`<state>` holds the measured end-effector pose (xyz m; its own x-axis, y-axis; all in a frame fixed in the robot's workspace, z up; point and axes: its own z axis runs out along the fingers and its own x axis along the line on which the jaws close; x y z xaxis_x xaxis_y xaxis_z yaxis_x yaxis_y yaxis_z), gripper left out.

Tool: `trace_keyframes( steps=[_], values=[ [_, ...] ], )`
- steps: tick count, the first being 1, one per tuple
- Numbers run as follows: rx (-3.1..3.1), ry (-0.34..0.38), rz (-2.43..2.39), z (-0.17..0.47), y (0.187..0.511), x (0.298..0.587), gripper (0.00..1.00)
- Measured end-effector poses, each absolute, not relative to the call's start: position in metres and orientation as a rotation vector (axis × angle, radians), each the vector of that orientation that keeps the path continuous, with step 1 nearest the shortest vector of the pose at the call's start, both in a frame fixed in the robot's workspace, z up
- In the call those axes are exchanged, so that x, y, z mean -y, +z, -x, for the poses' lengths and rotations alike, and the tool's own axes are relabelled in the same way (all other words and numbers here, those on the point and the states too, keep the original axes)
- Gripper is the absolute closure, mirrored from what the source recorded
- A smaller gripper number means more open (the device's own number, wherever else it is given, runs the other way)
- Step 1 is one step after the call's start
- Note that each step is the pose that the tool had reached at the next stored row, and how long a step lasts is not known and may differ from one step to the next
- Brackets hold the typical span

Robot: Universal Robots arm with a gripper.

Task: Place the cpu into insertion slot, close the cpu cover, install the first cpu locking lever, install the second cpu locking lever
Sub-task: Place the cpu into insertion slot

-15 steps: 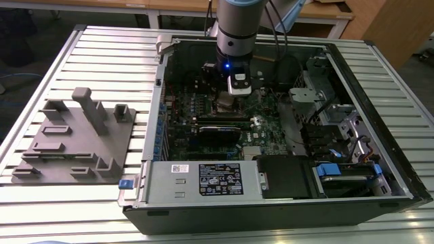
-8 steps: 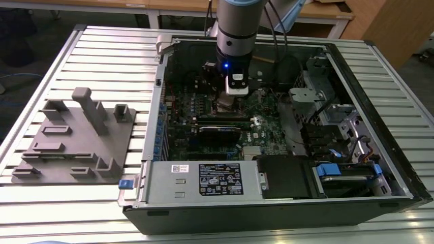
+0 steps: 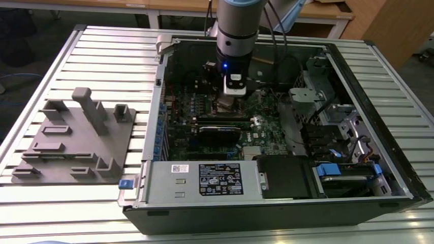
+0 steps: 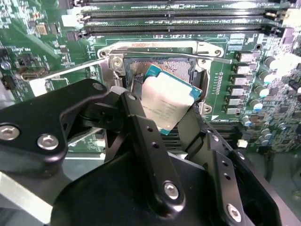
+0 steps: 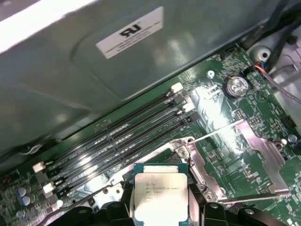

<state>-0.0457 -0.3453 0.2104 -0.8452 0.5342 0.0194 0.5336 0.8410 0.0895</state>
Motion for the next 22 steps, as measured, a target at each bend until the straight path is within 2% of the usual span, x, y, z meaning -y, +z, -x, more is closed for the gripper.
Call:
trace_keyframes(
  steps=[22],
  values=[
    [-2.887,0.141,-1.189,0.0457,0.2122,0.3453,0.46]
  ],
)
